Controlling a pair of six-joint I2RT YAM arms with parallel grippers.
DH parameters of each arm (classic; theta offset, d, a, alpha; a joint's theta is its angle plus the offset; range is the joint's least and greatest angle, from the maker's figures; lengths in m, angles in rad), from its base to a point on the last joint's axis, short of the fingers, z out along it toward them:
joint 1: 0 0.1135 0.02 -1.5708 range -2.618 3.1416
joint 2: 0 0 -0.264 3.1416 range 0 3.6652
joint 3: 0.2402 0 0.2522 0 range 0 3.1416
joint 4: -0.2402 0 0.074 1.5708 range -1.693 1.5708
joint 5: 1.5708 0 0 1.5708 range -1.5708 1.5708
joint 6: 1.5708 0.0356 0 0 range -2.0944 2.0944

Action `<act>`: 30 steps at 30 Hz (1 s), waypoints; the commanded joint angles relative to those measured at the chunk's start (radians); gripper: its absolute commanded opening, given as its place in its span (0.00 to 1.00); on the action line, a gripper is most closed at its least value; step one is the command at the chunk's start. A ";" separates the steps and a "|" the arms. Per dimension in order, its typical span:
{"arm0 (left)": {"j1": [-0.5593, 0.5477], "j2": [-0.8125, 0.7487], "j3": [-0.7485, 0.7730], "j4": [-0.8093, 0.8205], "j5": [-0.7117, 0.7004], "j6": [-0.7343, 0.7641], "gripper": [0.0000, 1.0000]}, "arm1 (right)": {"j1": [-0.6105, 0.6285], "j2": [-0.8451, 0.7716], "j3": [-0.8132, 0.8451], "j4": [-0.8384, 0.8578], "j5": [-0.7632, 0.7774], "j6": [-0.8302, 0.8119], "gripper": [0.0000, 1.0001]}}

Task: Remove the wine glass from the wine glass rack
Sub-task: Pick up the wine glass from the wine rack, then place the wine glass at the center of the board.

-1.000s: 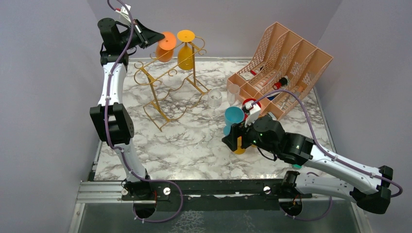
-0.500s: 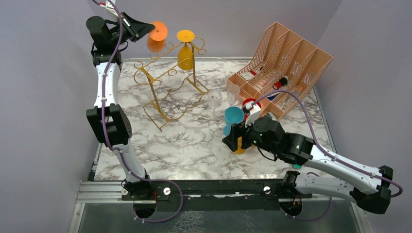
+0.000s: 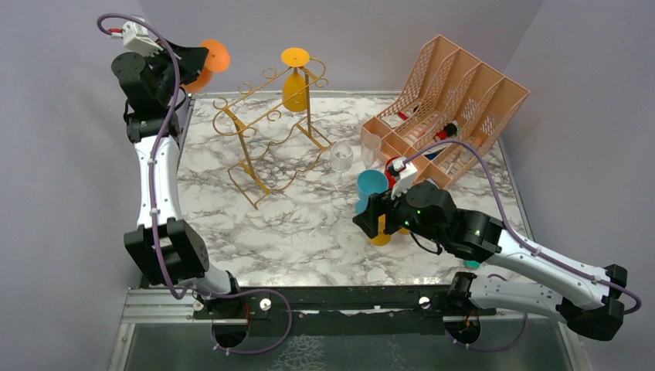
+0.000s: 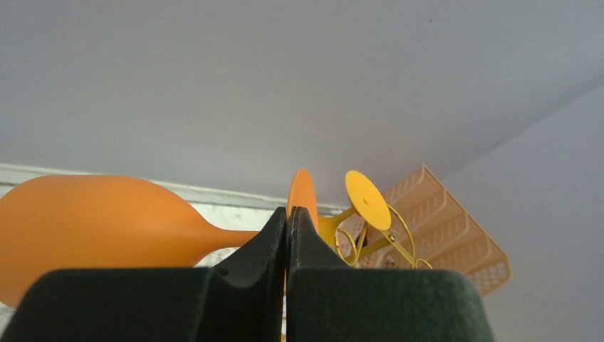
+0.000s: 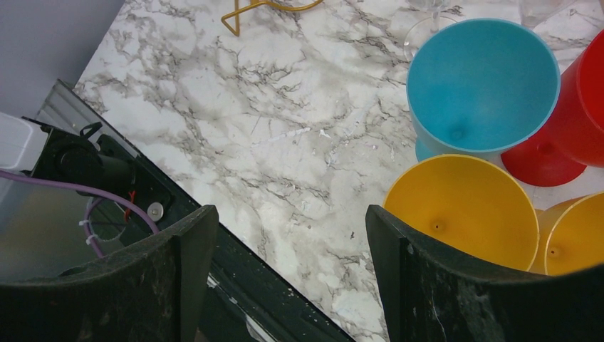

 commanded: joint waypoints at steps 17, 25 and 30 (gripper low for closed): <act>0.011 -0.625 -0.476 -0.355 -0.613 0.234 0.00 | 0.005 -0.092 0.053 0.036 0.052 0.089 0.82; 0.011 -0.864 -0.703 -0.452 -0.444 0.165 0.00 | 0.004 -0.178 -0.065 0.159 0.110 0.249 0.83; 0.011 -0.951 -0.768 -0.542 -0.270 0.148 0.00 | 0.004 -0.218 -0.123 0.183 0.105 0.277 0.83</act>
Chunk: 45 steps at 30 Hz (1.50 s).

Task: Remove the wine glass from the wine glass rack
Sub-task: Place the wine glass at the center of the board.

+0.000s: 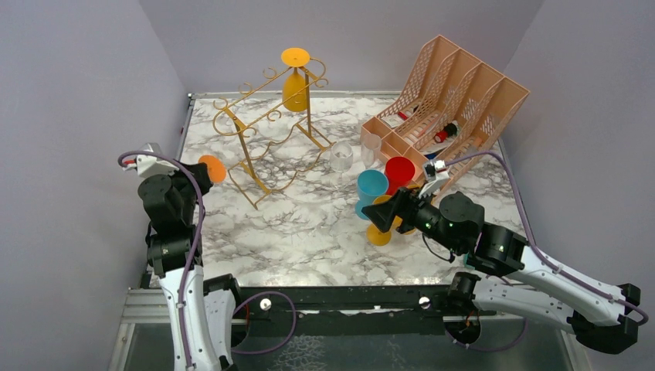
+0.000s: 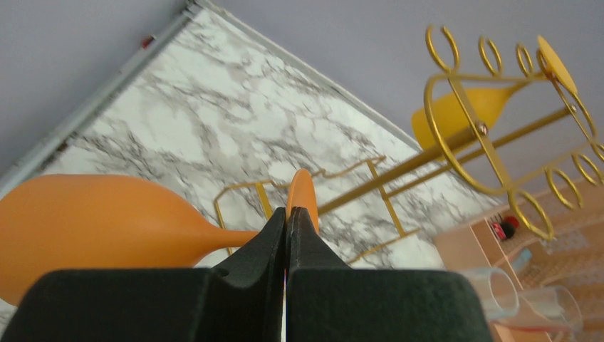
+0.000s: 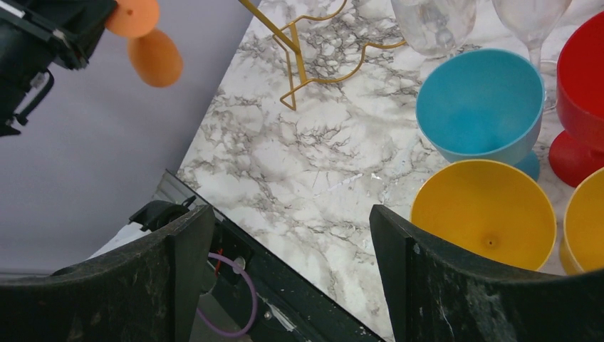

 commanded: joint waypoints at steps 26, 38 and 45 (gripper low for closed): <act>-0.168 -0.040 -0.192 -0.087 1.127 0.162 0.00 | 0.004 0.059 -0.052 0.165 -0.215 -0.029 0.82; -0.371 0.050 -0.245 0.188 1.031 0.001 0.00 | 0.004 0.269 0.012 0.214 -0.491 -0.074 0.73; -0.670 0.041 -0.315 0.436 0.764 -0.121 0.00 | 0.004 0.326 0.017 0.225 -0.548 -0.075 0.65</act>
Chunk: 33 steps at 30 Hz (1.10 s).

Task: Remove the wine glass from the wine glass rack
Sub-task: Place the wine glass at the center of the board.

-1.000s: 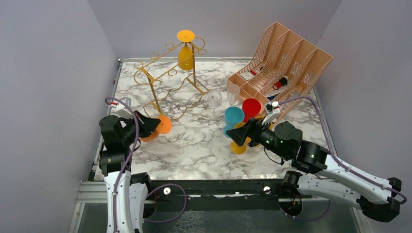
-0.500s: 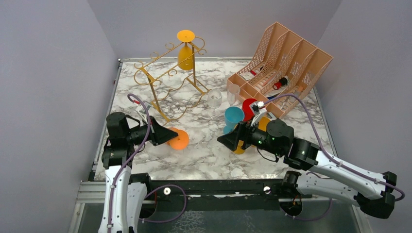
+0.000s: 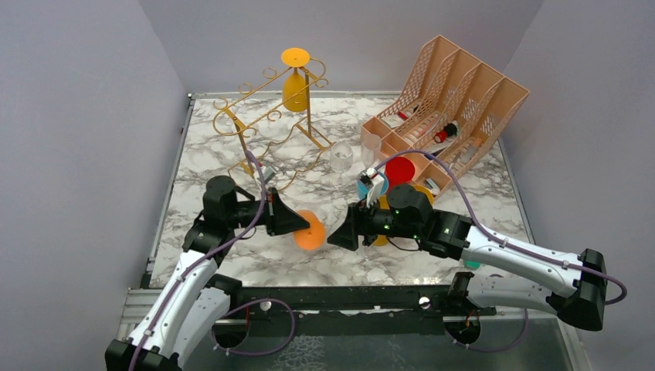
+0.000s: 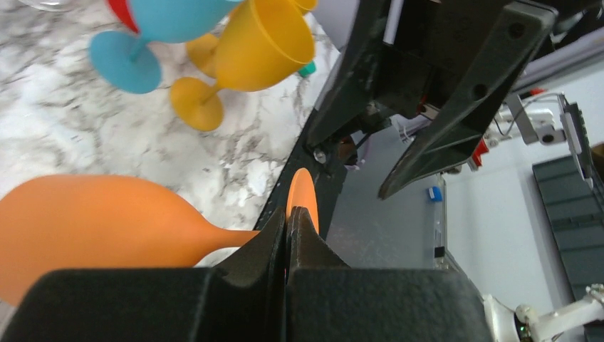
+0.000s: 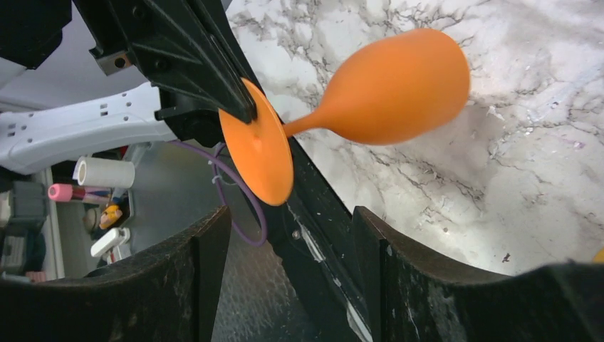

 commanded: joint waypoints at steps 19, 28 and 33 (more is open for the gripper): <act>-0.193 -0.171 -0.160 0.336 -0.138 -0.233 0.07 | 0.004 0.017 -0.061 0.310 -0.202 -0.010 0.01; -0.193 -0.221 -0.118 0.081 -0.158 -0.120 0.36 | 0.004 0.009 -0.026 0.298 -0.148 -0.056 0.01; -0.193 -0.229 -0.090 0.044 -0.159 -0.085 0.05 | 0.004 0.024 0.011 0.281 -0.192 -0.081 0.01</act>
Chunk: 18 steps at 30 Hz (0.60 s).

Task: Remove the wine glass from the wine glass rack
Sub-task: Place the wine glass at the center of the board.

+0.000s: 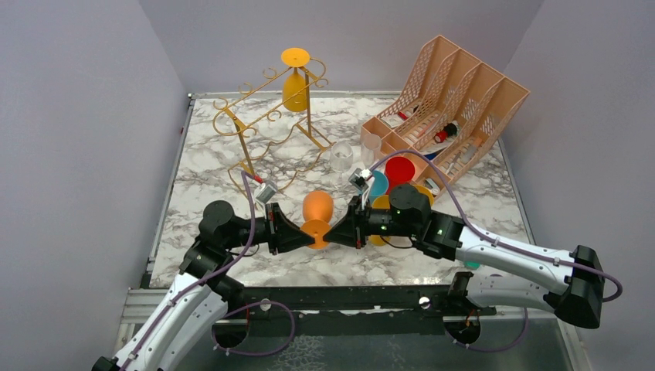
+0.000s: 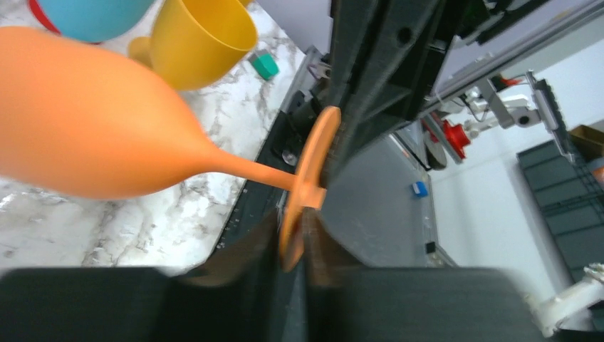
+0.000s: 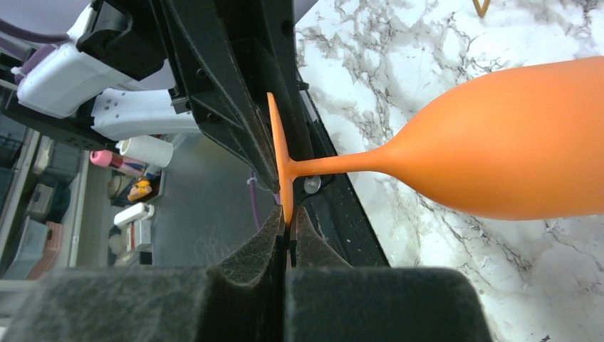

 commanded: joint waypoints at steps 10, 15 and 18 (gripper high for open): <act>-0.004 0.003 0.103 -0.045 0.096 0.251 0.00 | 0.004 -0.018 0.195 -0.161 0.092 -0.228 0.38; -0.005 0.068 0.080 0.145 0.167 0.349 0.00 | -0.005 -0.050 0.293 -0.231 0.251 -0.326 0.52; -0.013 0.117 0.041 0.280 0.212 0.412 0.00 | -0.158 -0.023 0.403 -0.330 0.115 -0.305 0.63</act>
